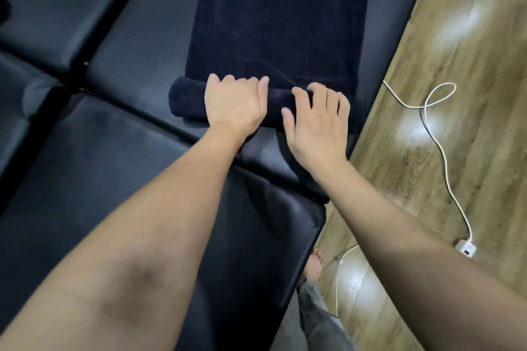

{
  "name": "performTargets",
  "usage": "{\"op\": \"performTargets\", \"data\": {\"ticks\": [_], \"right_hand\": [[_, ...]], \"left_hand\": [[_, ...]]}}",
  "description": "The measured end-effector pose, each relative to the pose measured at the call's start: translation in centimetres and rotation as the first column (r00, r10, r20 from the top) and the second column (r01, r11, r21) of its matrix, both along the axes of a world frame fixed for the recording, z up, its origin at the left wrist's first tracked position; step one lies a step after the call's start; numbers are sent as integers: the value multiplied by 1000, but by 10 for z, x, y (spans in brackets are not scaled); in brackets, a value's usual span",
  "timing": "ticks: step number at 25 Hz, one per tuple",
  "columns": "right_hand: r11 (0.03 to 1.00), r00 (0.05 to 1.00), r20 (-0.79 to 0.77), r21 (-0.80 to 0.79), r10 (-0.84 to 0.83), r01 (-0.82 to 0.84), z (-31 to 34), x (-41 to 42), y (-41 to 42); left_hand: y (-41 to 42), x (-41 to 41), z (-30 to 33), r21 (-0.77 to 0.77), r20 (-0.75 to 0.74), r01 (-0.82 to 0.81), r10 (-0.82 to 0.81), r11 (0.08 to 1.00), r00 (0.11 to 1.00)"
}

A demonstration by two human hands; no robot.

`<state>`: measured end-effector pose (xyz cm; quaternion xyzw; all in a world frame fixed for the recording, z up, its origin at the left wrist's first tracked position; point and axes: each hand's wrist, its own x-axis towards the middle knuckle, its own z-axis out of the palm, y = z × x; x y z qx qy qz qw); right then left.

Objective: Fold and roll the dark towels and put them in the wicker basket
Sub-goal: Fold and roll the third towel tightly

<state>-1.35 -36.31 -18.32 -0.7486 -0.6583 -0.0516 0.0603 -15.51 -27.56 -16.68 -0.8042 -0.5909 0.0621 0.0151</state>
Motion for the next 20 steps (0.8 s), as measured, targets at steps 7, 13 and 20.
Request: {"op": "performTargets", "data": {"ticks": [7,13,20], "right_hand": [[992,995,80,103,59,-67,-19,17,6],[996,988,127,23,82,-86,-4,20,47],[895,998,-38,-442,42,-55,28,13,50]], "left_hand": [[14,12,19,-389,-28,-119,118,914,993],[-55,2,0,-73,85,-127,133,989,987],[-50,-12,-14,156,81,26,-39,987,996]]}}
